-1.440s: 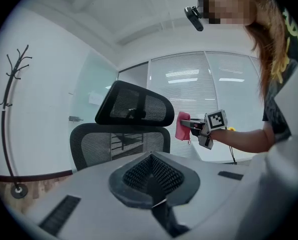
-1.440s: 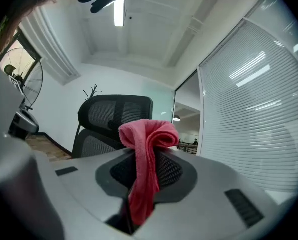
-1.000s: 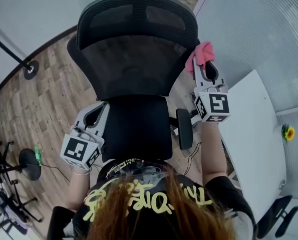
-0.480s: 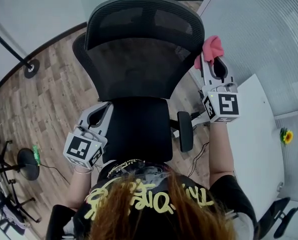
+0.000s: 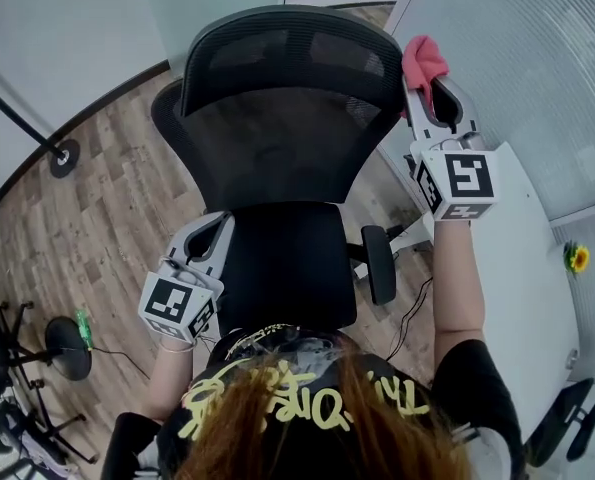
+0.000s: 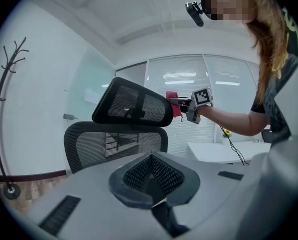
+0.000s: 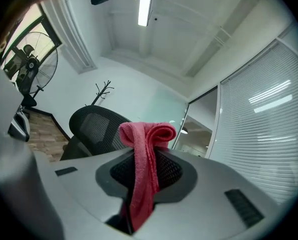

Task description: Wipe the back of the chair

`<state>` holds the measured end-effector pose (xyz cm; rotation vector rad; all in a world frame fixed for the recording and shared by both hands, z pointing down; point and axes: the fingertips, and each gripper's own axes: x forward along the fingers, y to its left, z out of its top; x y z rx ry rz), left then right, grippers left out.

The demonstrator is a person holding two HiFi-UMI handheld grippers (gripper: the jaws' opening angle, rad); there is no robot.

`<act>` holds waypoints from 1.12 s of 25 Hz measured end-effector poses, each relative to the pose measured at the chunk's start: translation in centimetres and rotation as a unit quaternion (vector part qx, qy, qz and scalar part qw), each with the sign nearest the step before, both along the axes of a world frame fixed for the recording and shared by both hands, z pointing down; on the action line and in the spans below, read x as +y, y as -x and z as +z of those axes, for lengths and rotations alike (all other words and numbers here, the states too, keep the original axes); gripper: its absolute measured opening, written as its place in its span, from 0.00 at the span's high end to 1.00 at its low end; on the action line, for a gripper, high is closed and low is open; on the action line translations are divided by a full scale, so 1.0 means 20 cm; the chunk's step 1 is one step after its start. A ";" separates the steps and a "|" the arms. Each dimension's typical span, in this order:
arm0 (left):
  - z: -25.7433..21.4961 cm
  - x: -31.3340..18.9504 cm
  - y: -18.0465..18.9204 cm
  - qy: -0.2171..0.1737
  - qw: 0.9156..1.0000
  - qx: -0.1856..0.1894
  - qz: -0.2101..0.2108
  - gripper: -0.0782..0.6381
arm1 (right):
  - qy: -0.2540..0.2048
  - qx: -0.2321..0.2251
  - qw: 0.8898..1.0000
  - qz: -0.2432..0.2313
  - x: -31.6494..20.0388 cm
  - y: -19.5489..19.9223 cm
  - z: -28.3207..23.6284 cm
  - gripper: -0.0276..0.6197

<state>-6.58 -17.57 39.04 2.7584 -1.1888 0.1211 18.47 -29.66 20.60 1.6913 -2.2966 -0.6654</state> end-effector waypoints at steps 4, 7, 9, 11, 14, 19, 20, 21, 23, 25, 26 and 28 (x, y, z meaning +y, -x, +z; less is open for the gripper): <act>-0.01 -0.01 0.03 -0.003 1.000 0.004 0.003 0.90 | 0.002 0.025 1.000 0.008 -0.04 0.03 -0.05 0.84; -0.02 -0.02 0.05 -0.005 1.000 0.007 0.004 0.90 | 0.001 0.064 0.998 0.018 -0.07 0.06 -0.07 0.84; -0.03 -0.03 0.05 -0.007 1.000 0.008 0.005 0.90 | 0.000 0.089 0.996 0.022 -0.08 0.07 -0.08 0.84; -0.04 -0.05 0.06 -0.008 1.000 0.010 0.005 0.90 | 0.001 0.101 0.995 0.024 -0.08 0.08 -0.08 0.84; -0.04 -0.05 0.06 -0.009 1.000 0.013 0.009 0.90 | 0.000 0.117 0.993 0.027 -0.10 0.10 -0.10 0.84; -0.02 -0.04 0.08 -0.007 1.000 0.011 0.014 0.90 | -0.010 0.166 0.986 0.031 -0.13 0.17 -0.13 0.84; -0.02 -0.04 0.09 -0.006 1.000 0.011 0.012 0.90 | -0.012 0.174 0.984 0.031 -0.14 0.19 -0.13 0.84; -0.02 -0.04 0.10 -0.006 1.000 0.012 0.010 0.90 | -0.014 0.182 0.983 0.032 -0.14 0.20 -0.13 0.84; -0.02 -0.05 0.11 -0.006 1.000 0.013 0.008 0.90 | -0.019 0.200 0.979 0.035 -0.16 0.22 -0.14 0.84; -0.03 -0.06 0.13 -0.008 1.000 0.010 0.009 0.90 | -0.021 0.221 0.974 0.038 -0.18 0.24 -0.15 0.84; -0.03 -0.06 0.14 -0.008 1.000 0.009 0.009 0.90 | -0.020 0.231 0.972 0.037 -0.18 0.25 -0.16 0.84; -0.03 -0.07 0.16 -0.008 1.000 0.008 0.008 0.90 | -0.017 0.254 0.967 0.028 -0.18 0.28 -0.16 0.84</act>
